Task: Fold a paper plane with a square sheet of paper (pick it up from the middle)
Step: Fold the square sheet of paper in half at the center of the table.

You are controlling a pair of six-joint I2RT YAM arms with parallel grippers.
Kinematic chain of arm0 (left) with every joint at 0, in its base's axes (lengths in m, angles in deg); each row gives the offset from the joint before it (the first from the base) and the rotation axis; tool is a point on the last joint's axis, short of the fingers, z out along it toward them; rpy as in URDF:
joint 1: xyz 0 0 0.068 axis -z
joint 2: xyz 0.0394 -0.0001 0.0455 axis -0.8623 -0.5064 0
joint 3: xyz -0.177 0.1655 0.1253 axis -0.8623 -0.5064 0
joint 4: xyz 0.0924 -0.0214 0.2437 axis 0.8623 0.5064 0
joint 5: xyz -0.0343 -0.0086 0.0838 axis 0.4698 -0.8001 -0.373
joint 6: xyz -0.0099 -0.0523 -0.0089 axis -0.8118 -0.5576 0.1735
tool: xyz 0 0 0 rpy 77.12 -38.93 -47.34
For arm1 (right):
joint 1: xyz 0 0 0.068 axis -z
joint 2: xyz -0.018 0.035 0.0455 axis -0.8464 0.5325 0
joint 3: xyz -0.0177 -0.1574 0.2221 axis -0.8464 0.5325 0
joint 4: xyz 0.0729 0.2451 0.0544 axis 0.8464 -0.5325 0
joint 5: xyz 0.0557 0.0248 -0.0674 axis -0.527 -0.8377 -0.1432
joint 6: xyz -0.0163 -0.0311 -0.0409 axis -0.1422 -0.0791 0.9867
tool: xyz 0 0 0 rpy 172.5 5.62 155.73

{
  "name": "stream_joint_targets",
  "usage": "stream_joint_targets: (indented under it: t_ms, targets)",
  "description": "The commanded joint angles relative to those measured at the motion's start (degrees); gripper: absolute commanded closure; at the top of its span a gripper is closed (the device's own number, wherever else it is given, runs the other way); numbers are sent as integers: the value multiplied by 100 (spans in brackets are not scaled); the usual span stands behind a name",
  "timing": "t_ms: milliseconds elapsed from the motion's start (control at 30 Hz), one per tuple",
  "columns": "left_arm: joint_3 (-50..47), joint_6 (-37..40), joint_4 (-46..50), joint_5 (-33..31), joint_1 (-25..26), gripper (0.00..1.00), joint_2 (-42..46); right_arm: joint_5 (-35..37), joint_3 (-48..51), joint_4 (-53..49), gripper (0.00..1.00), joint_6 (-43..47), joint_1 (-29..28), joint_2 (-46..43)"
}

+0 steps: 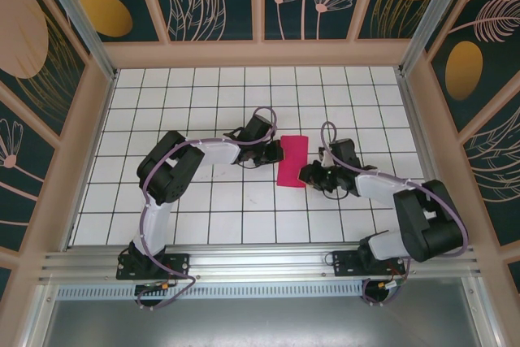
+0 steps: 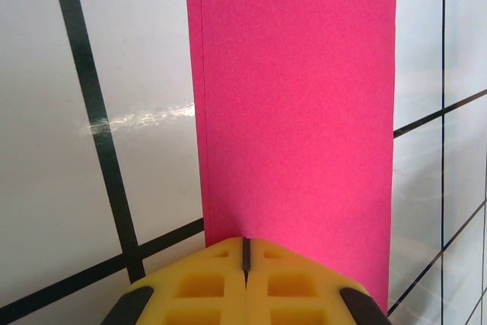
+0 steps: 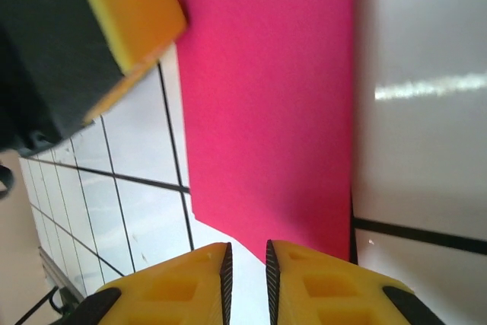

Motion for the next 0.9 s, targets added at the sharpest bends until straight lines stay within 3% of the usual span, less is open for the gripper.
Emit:
stream_joint_targets:
  t_ms: [0, 200, 300, 367, 567, 667, 800, 867]
  targets:
    - [-28, 54, 354, -35, 51, 100, 63, 409, -124, -255, 74, 188, -46, -314]
    - [-251, -126, 51, -246, 53, 99, 761, 1337, -143, -428, 61, 953, -324, -832]
    - [-405, -150, 23, -507, 46, 90, 1157, 1824, -110, -381, 55, 1507, -658, -1012]
    - [-564, -174, 50, -791, 38, 86, 1435, 2358, -180, -448, 54, 1828, -982, -1095]
    - [-1319, -398, -123, -1551, -99, 88, 2168, 3451, -887, -966, 52, 3077, -1736, -865]
    - [-1616, -488, -251, -1670, -223, 88, 2487, 3728, -1458, -1591, 52, 3857, -1951, -499]
    - [-2034, -533, -358, -1906, -354, 89, 2767, 4000, -1176, -1609, 53, 5586, -2253, -247]
    - [-2167, -588, -426, -1869, -420, 88, 2843, 3586, -1026, -1611, 53, 6021, -2242, -155]
